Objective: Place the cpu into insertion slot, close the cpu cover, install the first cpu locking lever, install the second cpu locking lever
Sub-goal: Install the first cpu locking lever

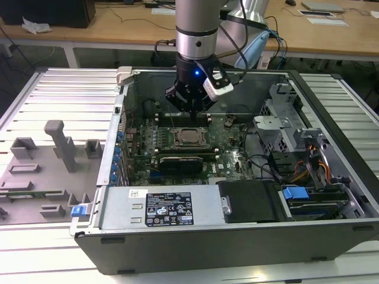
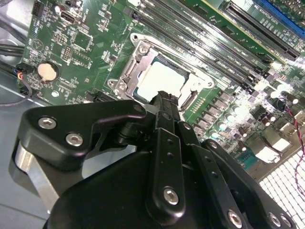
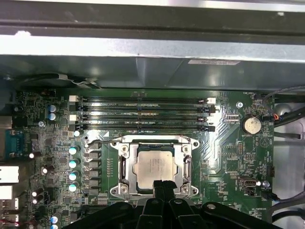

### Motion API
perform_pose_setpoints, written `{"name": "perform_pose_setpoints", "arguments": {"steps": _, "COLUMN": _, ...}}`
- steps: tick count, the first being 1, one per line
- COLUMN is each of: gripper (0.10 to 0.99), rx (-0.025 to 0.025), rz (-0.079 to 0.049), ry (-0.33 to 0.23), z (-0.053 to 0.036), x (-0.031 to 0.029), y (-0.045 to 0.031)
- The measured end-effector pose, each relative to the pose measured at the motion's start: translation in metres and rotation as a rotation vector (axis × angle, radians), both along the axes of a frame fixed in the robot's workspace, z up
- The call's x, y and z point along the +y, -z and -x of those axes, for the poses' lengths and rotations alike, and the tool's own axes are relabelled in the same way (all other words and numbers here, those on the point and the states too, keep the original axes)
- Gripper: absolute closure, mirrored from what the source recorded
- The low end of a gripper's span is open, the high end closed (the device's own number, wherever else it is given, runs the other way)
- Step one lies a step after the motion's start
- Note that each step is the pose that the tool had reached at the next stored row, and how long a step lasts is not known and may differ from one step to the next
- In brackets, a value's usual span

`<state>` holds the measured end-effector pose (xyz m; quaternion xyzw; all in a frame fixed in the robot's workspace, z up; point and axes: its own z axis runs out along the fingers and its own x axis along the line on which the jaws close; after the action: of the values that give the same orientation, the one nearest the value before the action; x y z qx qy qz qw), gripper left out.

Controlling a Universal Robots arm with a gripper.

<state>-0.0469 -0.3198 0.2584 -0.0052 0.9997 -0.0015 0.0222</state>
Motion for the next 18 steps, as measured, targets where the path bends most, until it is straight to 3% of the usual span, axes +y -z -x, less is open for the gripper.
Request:
{"name": "perform_pose_setpoints", "arguments": {"steps": 1, "gripper": 0.98, "rx": 0.0, "rz": 0.0, "ry": 0.0, "z": 0.0103, "x": 0.0001, "y": 0.0}}
{"name": "perform_pose_setpoints", "arguments": {"steps": 2, "gripper": 0.98, "rx": -0.0001, "rz": 0.0, "ry": 0.0, "z": 0.0152, "x": 0.0, "y": 0.0}}
{"name": "perform_pose_setpoints", "arguments": {"steps": 10, "gripper": 0.98, "rx": 0.0, "rz": 0.0, "ry": 0.0, "z": 0.0396, "x": 0.0001, "y": 0.0001}}
{"name": "perform_pose_setpoints", "arguments": {"steps": 13, "gripper": 0.98, "rx": 0.0, "rz": 0.0, "ry": 0.0, "z": 0.0528, "x": 0.0001, "y": 0.0001}}
{"name": "perform_pose_setpoints", "arguments": {"steps": 16, "gripper": 0.98, "rx": 0.0, "rz": -0.001, "ry": 0.0, "z": 0.059, "x": 0.0001, "y": 0.0002}}
{"name": "perform_pose_setpoints", "arguments": {"steps": 18, "gripper": 0.98, "rx": 0.0, "rz": -0.01, "ry": 0.0, "z": 0.0616, "x": 0.0001, "y": 0.0001}}
